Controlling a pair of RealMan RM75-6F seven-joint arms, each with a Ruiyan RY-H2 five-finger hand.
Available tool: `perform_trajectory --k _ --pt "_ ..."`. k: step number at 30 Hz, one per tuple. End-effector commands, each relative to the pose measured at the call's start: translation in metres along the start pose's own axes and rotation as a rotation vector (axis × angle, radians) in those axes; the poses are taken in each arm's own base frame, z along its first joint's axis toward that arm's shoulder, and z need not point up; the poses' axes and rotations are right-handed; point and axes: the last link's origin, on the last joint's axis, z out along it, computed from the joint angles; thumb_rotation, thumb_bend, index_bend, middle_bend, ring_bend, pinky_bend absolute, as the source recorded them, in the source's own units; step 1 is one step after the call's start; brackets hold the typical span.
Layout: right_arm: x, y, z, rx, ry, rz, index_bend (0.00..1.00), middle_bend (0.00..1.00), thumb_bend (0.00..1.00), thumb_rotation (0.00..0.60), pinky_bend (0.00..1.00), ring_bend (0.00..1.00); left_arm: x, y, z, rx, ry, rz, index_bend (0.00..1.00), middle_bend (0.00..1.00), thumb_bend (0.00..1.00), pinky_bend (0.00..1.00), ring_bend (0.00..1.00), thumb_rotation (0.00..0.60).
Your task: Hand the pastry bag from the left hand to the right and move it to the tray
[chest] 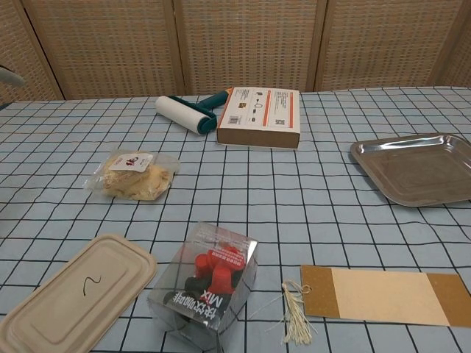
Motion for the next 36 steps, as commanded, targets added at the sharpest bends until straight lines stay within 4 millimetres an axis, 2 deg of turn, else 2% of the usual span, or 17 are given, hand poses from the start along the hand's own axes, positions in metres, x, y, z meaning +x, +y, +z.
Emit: perform_trajectory --k 1,5,13,21,22,24,26,28,32,36 --pt "0.001 0.000 0.001 0.005 -0.004 0.013 0.03 0.00 0.09 0.600 0.00 0.00 -0.004 0.035 0.043 -0.053 -0.080 0.016 0.00 0.00 0.00 0.00 0.00 0.600" --pt "0.002 0.001 0.002 0.018 -0.008 0.036 0.03 0.00 0.09 0.600 0.00 0.00 -0.015 0.056 0.067 -0.076 -0.162 0.037 0.00 0.00 0.00 0.00 0.00 0.600" --pt "0.002 0.006 0.006 0.013 -0.019 0.056 0.03 0.00 0.09 0.600 0.00 0.00 -0.034 0.093 0.102 -0.081 -0.213 0.130 0.00 0.00 0.00 0.00 0.00 0.600" --pt "0.003 0.013 0.008 -0.011 -0.030 0.066 0.03 0.00 0.09 0.600 0.00 0.00 -0.050 0.115 0.121 -0.082 -0.261 0.161 0.02 0.00 0.00 0.00 0.00 0.600" --pt "0.003 0.014 0.008 -0.011 -0.028 0.068 0.03 0.00 0.09 0.600 0.00 0.00 -0.053 0.119 0.123 -0.082 -0.263 0.163 0.04 0.00 0.00 0.01 0.00 0.600" --pt "0.005 0.013 0.008 -0.007 -0.022 0.071 0.04 0.00 0.09 0.600 0.00 0.00 -0.058 0.129 0.127 -0.082 -0.241 0.155 0.13 0.01 0.06 0.12 0.04 0.600" --pt "0.006 0.013 0.008 -0.005 -0.017 0.072 0.04 0.00 0.09 0.600 0.00 0.00 -0.062 0.133 0.127 -0.084 -0.221 0.150 0.32 0.12 0.23 0.29 0.17 0.600" --pt "0.007 0.013 0.007 -0.003 -0.011 0.075 0.04 0.00 0.09 0.600 0.00 0.00 -0.066 0.133 0.126 -0.084 -0.208 0.157 0.44 0.23 0.31 0.37 0.27 0.600" --pt "0.009 0.012 0.004 0.002 -0.004 0.080 0.04 0.00 0.09 0.600 0.00 0.00 -0.069 0.125 0.124 -0.061 -0.187 0.157 0.58 0.36 0.38 0.43 0.37 0.600" --pt "0.011 0.011 0.003 0.007 -0.001 0.085 0.04 0.00 0.09 0.600 0.00 0.00 -0.054 0.115 0.120 -0.050 -0.119 0.108 0.64 0.41 0.42 0.47 0.41 0.600"
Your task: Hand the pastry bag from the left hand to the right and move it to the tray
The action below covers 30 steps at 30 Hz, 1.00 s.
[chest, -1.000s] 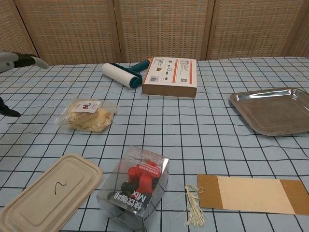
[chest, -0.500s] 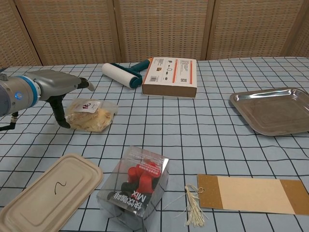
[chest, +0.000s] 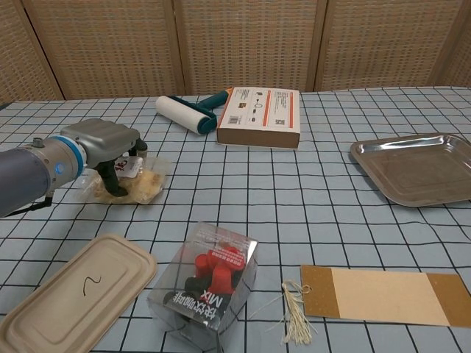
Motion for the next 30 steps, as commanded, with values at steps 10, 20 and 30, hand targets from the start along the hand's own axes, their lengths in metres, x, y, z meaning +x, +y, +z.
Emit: perform_trajectory --k 10,20,30 --pt "0.002 0.000 0.001 -0.004 -0.006 0.022 0.04 0.00 0.09 0.600 0.00 0.00 0.052 -0.014 -0.020 -0.061 0.145 -0.035 0.64 0.41 0.42 0.47 0.41 0.600" --pt "0.012 0.007 0.002 -0.017 0.024 0.062 0.04 0.00 0.09 0.600 0.00 0.00 0.092 0.096 0.018 -0.215 0.144 -0.126 0.62 0.40 0.41 0.46 0.41 0.600" --pt "0.016 0.015 -0.001 -0.017 0.039 0.076 0.04 0.00 0.09 0.600 0.00 0.00 0.118 0.171 0.036 -0.247 0.099 -0.253 0.00 0.00 0.08 0.01 0.00 0.600"
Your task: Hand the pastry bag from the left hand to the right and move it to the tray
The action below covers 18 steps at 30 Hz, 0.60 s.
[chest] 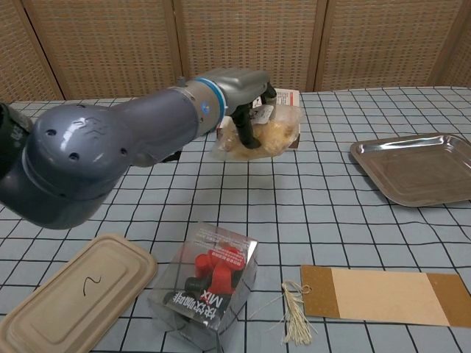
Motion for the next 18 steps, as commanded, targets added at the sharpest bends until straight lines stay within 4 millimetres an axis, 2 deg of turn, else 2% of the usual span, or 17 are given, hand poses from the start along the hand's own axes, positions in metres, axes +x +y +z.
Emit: perform_trajectory --k 1,7,12,16,18 --pt "0.000 0.001 -0.001 -0.002 0.001 -0.002 0.04 0.00 0.09 0.600 0.00 0.00 0.007 0.023 0.010 -0.003 -0.046 -0.036 0.00 0.00 0.03 0.00 0.00 0.600" --pt "0.002 0.000 -0.003 0.008 0.014 -0.012 0.04 0.00 0.09 0.600 0.00 0.00 0.014 0.015 0.006 -0.014 -0.039 -0.010 0.00 0.00 0.00 0.00 0.00 0.600" --pt "-0.001 -0.002 -0.004 0.005 0.007 -0.032 0.04 0.00 0.09 0.600 0.00 0.00 0.022 -0.014 -0.015 -0.012 -0.033 -0.008 0.00 0.00 0.00 0.00 0.00 0.600" --pt "-0.004 -0.004 -0.004 -0.002 0.013 -0.064 0.04 0.00 0.09 0.600 0.00 0.00 0.028 -0.053 -0.049 0.016 -0.050 0.043 0.00 0.00 0.00 0.00 0.00 0.600" --pt "-0.006 -0.006 -0.004 -0.002 0.012 -0.074 0.04 0.00 0.09 0.600 0.00 0.00 0.036 -0.086 -0.075 0.060 -0.034 0.098 0.00 0.00 0.00 0.00 0.00 0.600"
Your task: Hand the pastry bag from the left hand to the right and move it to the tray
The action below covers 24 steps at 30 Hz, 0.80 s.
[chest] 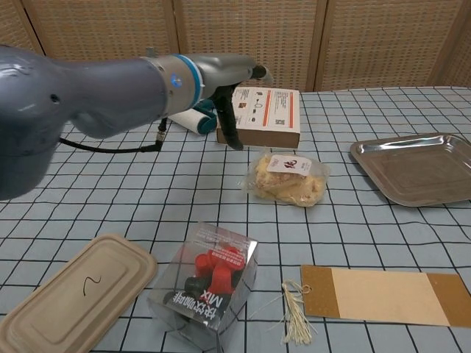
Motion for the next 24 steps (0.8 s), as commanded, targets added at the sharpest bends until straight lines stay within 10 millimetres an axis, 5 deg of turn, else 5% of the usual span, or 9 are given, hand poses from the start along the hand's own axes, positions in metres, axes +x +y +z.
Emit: perform_trajectory --k 1,12,20,24 --pt "-0.004 -0.003 0.000 -0.006 -0.002 -0.015 0.04 0.00 0.09 0.600 0.00 0.00 0.008 -0.073 -0.061 0.093 0.025 0.101 0.00 0.00 0.00 0.00 0.00 0.600" --pt "-0.016 -0.010 0.005 -0.012 -0.002 -0.092 0.02 0.00 0.09 0.600 0.00 0.00 -0.015 -0.181 -0.204 0.271 0.151 0.091 0.00 0.00 0.00 0.00 0.00 0.600" --pt "-0.033 -0.026 0.010 0.021 -0.031 -0.126 0.02 0.00 0.09 0.600 0.00 0.00 -0.033 -0.208 -0.275 0.354 0.168 0.004 0.00 0.00 0.00 0.00 0.00 0.600" --pt "-0.045 -0.064 0.026 0.109 -0.046 -0.108 0.02 0.00 0.09 0.600 0.00 0.00 -0.039 -0.219 -0.297 0.402 0.174 -0.050 0.00 0.00 0.00 0.00 0.00 0.600"
